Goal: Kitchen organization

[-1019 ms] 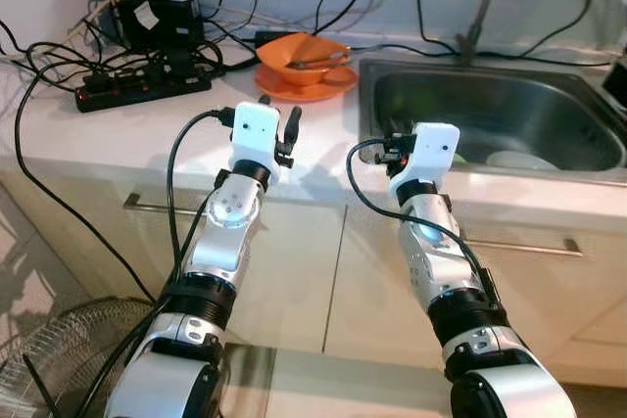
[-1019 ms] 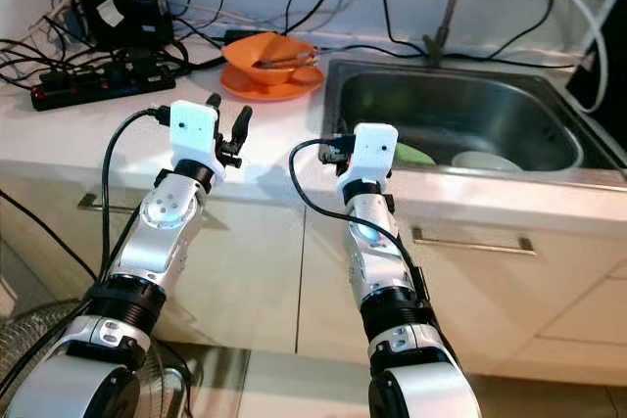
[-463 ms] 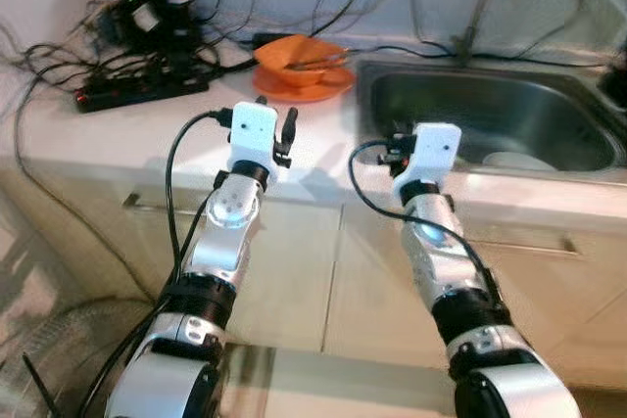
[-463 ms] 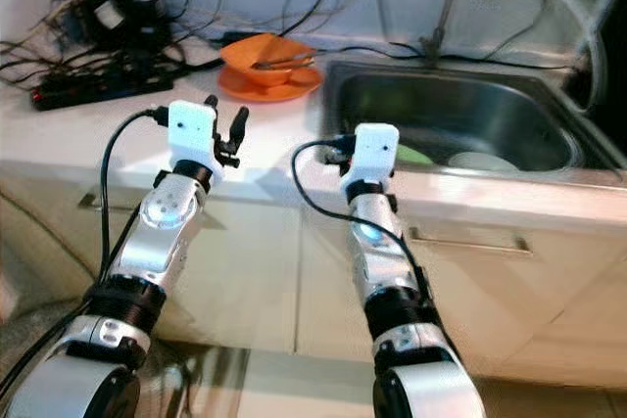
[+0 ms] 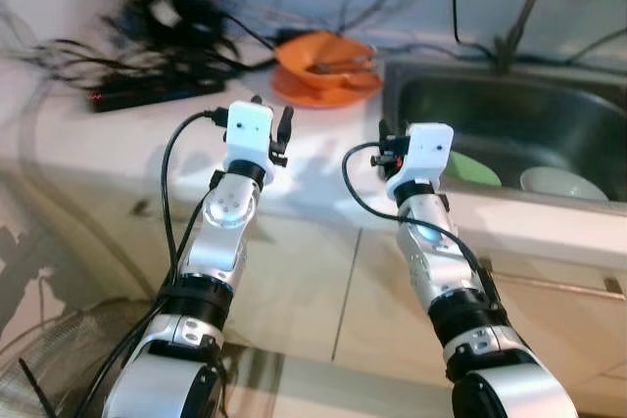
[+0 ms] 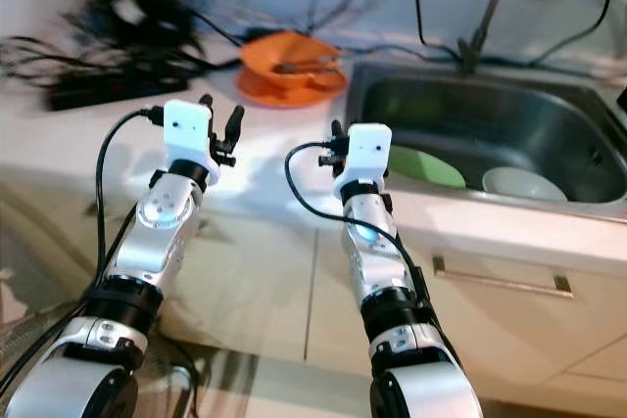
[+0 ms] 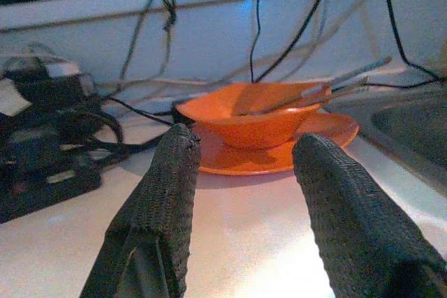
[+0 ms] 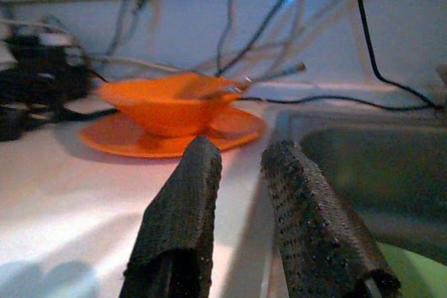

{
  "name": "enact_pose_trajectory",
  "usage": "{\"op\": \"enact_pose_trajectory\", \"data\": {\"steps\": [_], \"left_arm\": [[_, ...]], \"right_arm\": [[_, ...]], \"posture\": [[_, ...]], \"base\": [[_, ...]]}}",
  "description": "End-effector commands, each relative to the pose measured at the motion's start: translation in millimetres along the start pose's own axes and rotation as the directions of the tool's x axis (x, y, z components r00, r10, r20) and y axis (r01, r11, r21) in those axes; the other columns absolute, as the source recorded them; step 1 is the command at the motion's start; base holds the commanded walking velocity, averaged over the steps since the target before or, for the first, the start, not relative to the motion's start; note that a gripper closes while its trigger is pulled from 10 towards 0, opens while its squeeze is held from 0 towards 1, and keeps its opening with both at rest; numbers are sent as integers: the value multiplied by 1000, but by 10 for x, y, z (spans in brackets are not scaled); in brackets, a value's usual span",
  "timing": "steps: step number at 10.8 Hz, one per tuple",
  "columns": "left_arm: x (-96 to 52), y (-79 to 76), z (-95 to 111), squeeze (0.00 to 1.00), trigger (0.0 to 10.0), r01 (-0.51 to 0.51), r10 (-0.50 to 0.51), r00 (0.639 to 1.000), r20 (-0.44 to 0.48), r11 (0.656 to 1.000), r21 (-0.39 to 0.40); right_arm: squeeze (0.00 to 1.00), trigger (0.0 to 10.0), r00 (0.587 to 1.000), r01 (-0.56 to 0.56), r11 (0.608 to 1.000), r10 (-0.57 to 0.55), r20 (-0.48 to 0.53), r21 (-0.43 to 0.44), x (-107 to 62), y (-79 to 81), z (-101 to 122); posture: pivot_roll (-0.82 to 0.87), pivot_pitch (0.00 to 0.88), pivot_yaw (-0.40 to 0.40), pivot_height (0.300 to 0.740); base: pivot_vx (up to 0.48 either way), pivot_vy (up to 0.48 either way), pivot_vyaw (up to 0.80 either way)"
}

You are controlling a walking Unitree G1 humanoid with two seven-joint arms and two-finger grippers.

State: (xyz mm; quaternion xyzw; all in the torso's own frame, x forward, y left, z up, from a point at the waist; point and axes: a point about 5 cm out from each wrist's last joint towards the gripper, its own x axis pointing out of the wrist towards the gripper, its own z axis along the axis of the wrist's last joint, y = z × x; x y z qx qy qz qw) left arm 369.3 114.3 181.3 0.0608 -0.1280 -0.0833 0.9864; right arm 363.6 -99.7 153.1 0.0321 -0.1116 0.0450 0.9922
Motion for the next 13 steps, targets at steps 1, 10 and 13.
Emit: {"op": "enact_pose_trajectory", "data": {"steps": [1, 10, 13], "left_arm": [[14, -11, 35, 0, 10000, 3, -4, 1000, 8, 1000, 7], [4, -20, 54, 0, 10000, 14, -14, 1000, 12, 1000, 17], [17, 3, 83, 0, 10000, 6, -6, 1000, 23, 1000, 19]], "right_arm": [[0, 10000, 1000, -5, 1000, 5, -3, -2, 17, 10, 8], [0, 10000, 1000, 1, 999, -1, 5, 39, 18, 6, 15], [0, 10000, 1000, 4, 999, -5, 8, 36, 30, -10, 28]], "posture": [[183, 0, -4, 740], [187, 0, -7, 740], [187, 0, -8, 740]], "base": [[255, 0, 0], [264, 0, -89], [300, 0, 0]]}}
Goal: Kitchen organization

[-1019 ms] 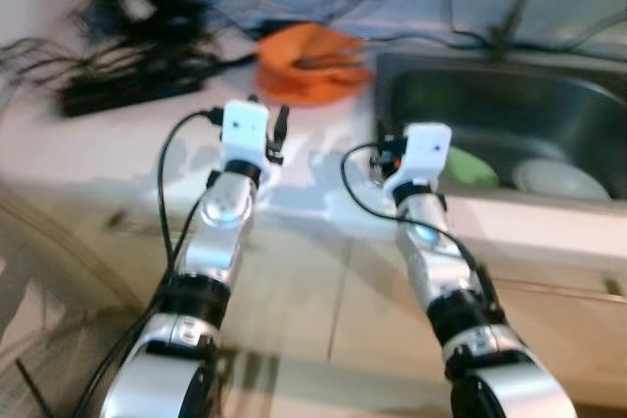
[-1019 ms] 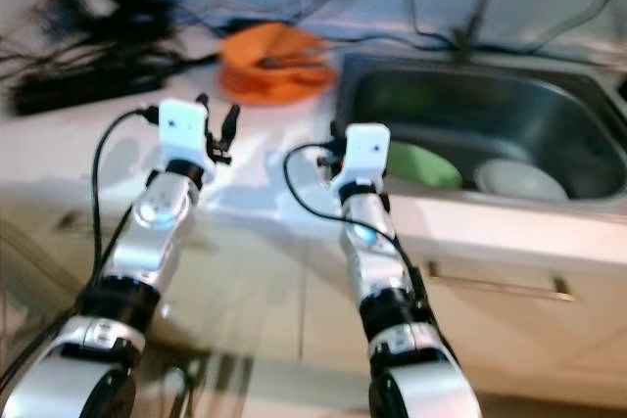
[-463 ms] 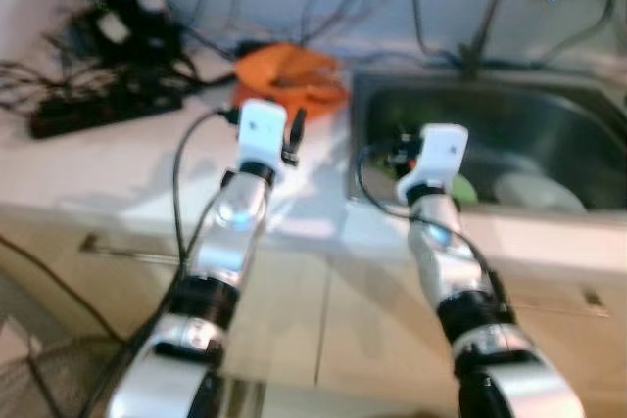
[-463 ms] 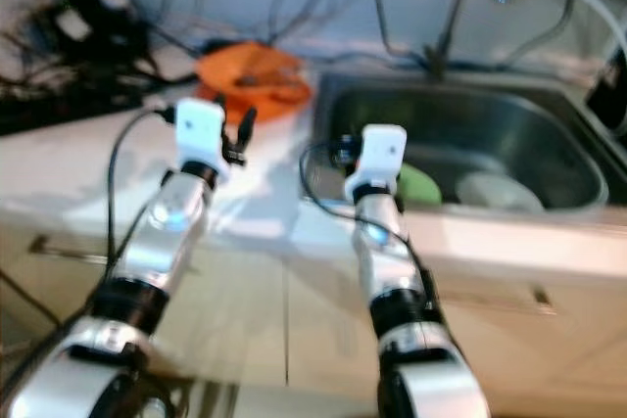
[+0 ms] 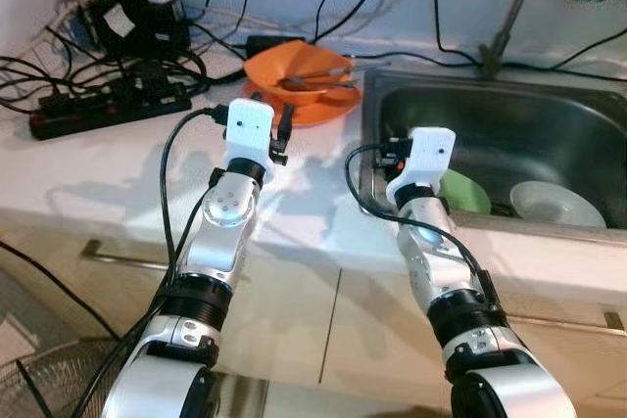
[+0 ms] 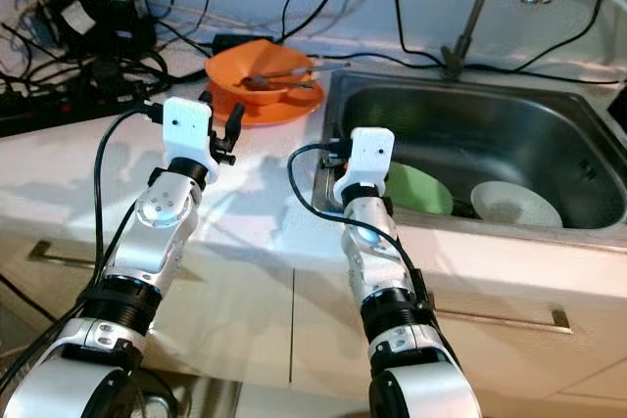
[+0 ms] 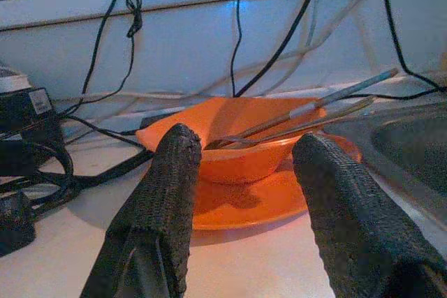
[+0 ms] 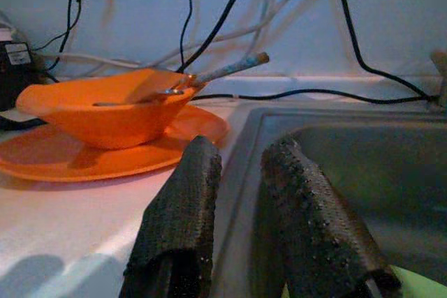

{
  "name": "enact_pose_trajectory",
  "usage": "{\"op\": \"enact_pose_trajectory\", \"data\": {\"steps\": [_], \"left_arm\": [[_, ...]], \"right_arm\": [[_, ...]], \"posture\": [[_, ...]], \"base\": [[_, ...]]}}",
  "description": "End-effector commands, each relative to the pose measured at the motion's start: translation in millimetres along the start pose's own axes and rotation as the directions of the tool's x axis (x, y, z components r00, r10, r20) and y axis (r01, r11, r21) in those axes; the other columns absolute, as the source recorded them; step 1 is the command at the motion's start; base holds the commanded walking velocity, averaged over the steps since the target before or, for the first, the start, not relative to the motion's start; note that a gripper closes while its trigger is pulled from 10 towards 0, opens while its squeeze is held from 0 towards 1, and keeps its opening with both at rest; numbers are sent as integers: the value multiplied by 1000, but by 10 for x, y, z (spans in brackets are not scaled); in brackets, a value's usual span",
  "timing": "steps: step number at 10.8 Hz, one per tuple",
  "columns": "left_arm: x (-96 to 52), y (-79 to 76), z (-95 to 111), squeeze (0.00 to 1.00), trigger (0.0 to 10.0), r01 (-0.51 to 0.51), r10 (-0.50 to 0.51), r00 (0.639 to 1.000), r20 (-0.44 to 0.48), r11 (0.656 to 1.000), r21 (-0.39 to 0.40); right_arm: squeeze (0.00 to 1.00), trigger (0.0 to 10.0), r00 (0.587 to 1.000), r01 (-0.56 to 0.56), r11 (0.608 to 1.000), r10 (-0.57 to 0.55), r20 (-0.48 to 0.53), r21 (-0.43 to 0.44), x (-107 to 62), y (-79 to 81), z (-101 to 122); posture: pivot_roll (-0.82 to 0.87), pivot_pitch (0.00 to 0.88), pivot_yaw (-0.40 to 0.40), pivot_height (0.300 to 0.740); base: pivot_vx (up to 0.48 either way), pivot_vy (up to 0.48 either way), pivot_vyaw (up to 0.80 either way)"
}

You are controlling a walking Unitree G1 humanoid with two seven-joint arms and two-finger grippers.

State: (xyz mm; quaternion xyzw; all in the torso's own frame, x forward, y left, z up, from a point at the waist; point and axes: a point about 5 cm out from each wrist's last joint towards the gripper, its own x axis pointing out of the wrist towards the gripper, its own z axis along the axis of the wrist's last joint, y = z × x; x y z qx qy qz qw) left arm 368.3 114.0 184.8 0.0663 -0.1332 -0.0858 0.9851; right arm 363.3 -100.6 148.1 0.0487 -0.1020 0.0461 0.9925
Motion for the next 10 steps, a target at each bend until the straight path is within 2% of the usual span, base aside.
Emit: {"op": "enact_pose_trajectory", "data": {"steps": [1, 10], "left_arm": [[17, 5, 45, 0, 10000, -1, 0, 1000, 13, 1000, 8], [10, -2, 62, 0, 10000, 8, -9, 1000, 24, 1000, 15]], "right_arm": [[0, 10000, 1000, 2, 1000, -2, 26, 2, 43, 4, 76], [0, 10000, 1000, 1, 1000, -1, 16, 4, 40, 12, 55]], "posture": [[188, 0, -9, 740], [190, 0, -8, 740]], "base": [[341, 0, 0], [367, 0, 0]]}}
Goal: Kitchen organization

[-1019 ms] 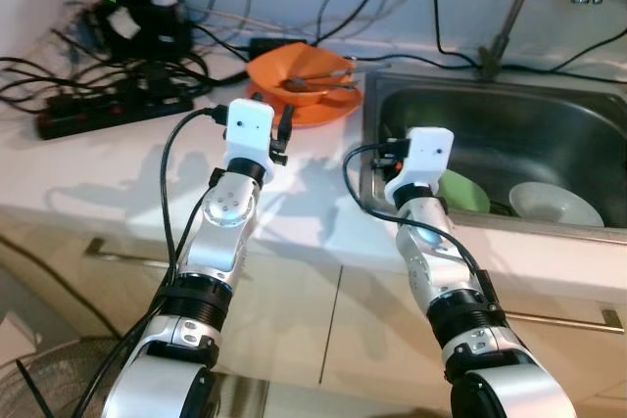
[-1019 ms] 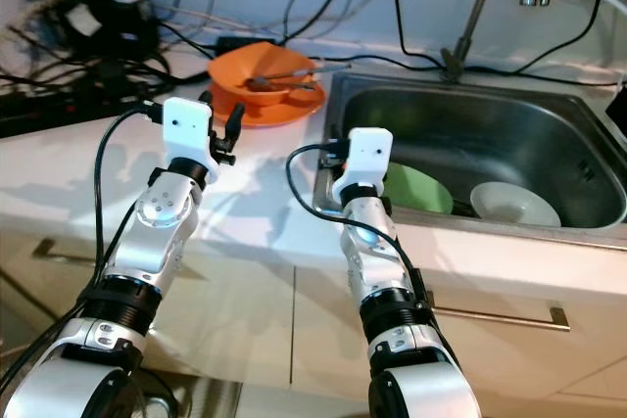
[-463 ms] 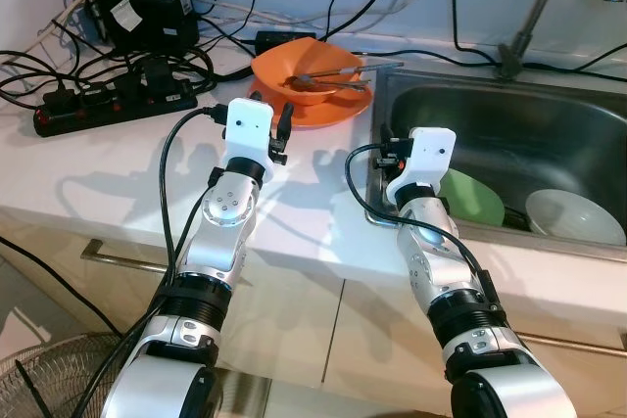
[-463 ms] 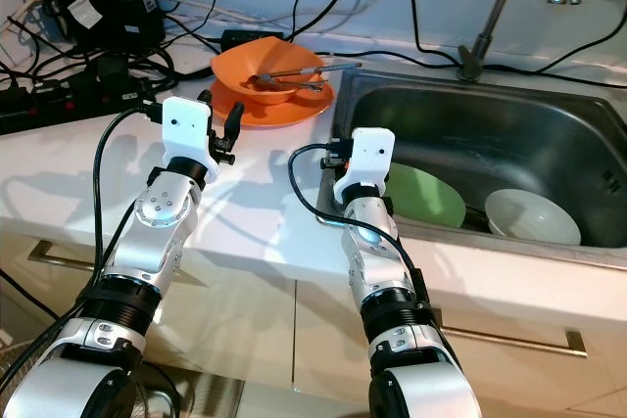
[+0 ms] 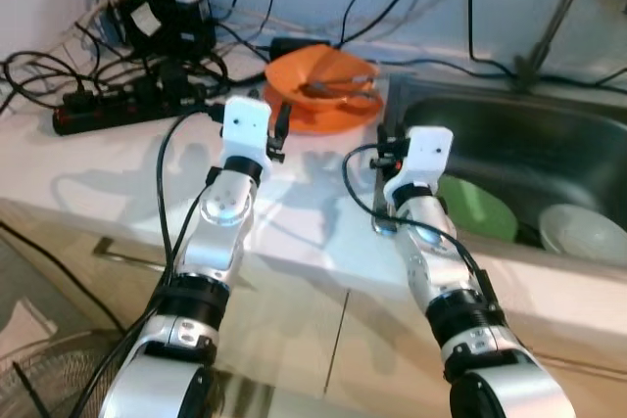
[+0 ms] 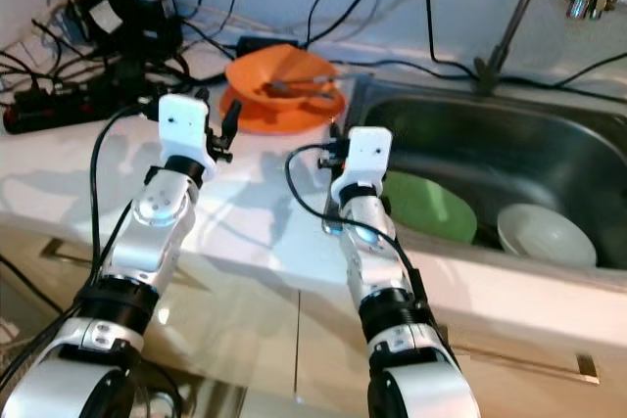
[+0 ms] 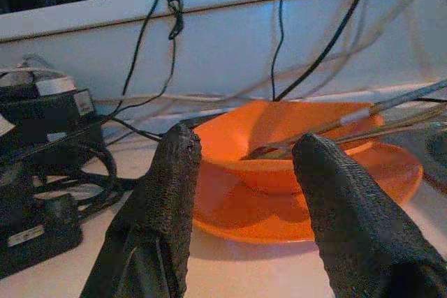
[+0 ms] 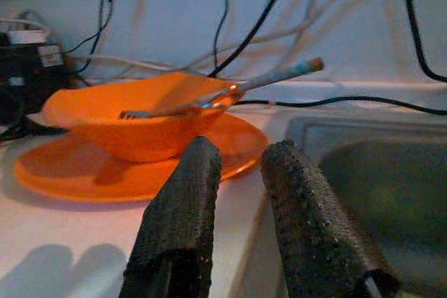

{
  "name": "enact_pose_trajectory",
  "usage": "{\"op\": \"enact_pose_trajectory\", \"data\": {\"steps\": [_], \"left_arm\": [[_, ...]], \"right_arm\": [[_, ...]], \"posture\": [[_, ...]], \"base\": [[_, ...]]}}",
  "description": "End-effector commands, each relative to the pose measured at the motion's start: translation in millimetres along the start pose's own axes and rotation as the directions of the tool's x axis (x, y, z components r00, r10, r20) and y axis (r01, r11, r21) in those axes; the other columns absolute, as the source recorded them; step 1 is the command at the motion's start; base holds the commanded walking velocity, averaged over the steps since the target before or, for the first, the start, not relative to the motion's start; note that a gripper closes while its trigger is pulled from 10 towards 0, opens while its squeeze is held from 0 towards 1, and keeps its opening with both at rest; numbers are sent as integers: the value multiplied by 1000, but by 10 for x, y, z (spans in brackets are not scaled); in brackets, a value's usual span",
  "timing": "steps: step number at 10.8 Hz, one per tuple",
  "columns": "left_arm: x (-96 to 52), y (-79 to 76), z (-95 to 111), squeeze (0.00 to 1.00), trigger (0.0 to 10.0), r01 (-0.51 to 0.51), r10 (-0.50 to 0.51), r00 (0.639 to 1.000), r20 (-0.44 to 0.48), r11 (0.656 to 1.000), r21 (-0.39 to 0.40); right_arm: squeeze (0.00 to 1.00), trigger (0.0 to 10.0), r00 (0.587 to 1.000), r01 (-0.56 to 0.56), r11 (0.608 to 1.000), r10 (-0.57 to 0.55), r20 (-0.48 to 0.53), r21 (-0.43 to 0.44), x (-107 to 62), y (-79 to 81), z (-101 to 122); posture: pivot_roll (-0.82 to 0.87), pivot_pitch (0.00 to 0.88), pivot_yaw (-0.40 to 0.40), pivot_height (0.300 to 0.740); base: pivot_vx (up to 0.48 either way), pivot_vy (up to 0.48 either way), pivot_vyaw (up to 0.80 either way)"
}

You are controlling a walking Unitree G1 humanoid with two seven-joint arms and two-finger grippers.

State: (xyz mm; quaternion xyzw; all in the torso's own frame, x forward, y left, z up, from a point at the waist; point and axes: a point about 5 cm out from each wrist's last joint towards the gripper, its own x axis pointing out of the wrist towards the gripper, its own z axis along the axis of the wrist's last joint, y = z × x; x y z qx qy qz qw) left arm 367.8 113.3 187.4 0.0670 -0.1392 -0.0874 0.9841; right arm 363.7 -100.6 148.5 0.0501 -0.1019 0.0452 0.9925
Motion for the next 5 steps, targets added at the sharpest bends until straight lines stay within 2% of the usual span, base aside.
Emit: {"op": "enact_pose_trajectory", "data": {"steps": [1, 5], "left_arm": [[8, -2, 39, 0, 10000, 7, -7, 1000, 13, 1000, 13], [6, -2, 48, 0, 10000, 6, -6, 1000, 17, 1000, 14]], "right_arm": [[0, 10000, 1000, -1, 1000, 1, 16, 1, 35, 12, 52], [0, 10000, 1000, -2, 1000, 2, 14, 0, 31, 15, 46]], "posture": [[190, 0, -9, 740], [193, 0, -11, 740]], "base": [[401, 0, 0], [398, 0, 0]]}}
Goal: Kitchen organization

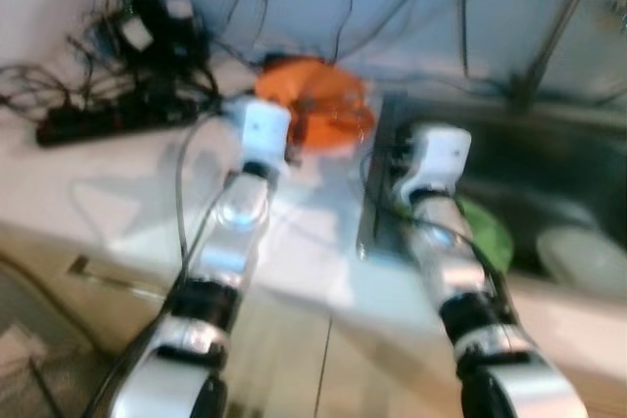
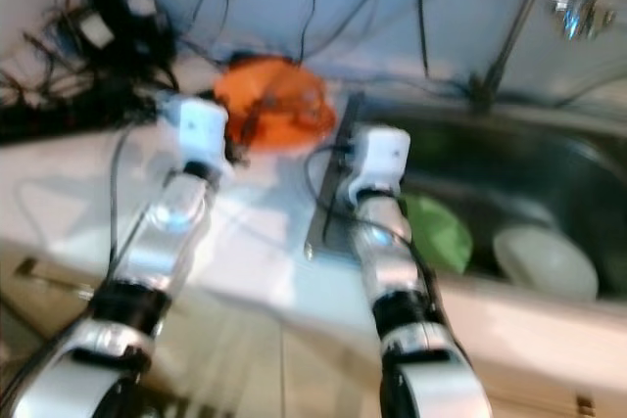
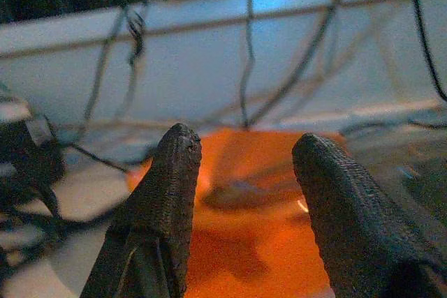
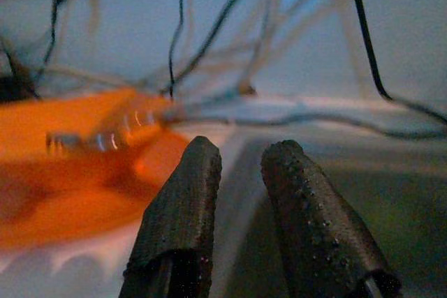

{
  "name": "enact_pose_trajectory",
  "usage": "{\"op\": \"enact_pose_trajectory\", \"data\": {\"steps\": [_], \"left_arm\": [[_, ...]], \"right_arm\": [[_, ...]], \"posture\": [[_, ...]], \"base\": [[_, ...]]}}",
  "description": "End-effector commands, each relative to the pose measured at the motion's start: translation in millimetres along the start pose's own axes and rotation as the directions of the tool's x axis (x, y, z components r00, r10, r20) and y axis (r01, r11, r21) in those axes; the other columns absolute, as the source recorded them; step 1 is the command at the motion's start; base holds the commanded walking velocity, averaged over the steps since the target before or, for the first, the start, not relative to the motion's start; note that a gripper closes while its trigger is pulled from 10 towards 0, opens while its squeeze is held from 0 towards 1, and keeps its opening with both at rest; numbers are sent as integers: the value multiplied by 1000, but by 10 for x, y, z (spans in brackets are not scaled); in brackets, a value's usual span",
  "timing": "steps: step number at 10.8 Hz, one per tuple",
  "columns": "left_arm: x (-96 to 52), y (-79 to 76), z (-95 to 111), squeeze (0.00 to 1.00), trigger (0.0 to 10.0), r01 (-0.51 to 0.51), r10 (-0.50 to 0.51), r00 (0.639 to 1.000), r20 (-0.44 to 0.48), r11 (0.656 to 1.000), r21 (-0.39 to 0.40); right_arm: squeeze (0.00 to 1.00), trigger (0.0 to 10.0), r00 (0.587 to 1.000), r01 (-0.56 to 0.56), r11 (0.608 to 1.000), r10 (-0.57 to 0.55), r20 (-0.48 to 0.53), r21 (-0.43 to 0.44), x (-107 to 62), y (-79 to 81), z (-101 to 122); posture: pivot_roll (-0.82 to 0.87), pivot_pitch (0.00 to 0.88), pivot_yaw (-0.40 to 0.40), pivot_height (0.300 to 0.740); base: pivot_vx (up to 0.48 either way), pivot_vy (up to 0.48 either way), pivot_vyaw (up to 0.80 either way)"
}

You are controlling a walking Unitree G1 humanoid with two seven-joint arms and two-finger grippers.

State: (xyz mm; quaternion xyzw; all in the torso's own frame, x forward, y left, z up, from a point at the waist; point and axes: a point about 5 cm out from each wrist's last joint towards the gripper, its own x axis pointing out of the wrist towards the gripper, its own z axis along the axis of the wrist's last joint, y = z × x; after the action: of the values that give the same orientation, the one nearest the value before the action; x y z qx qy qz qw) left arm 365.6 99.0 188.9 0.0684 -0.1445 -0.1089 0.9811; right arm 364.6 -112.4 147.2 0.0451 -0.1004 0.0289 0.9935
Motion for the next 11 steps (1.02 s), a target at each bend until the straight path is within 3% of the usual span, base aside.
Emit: {"op": "enact_pose_trajectory", "data": {"steps": [1, 3, 11], "left_arm": [[-12, 137, 15, 0, 10000, -36, 36, 999, 5, 999, 17], [-12, 128, 21, 0, 10000, -27, 27, 1000, 7, 1000, 16], [-3, 94, 170, 0, 10000, 56, -55, 998, 16, 997, -49]], "right_arm": [[0, 10000, 999, -35, 999, 35, 16, 14, 28, 139, 47], [0, 10000, 999, -36, 999, 36, 15, 13, 26, 143, 44], [0, 10000, 999, -37, 999, 37, 8, 16, 20, 147, 27]], "posture": [[192, 0, -11, 740], [192, 0, -12, 740], [193, 0, -11, 740]], "base": [[398, 0, 0], [351, 0, 0], [0, 0, 0]]}}
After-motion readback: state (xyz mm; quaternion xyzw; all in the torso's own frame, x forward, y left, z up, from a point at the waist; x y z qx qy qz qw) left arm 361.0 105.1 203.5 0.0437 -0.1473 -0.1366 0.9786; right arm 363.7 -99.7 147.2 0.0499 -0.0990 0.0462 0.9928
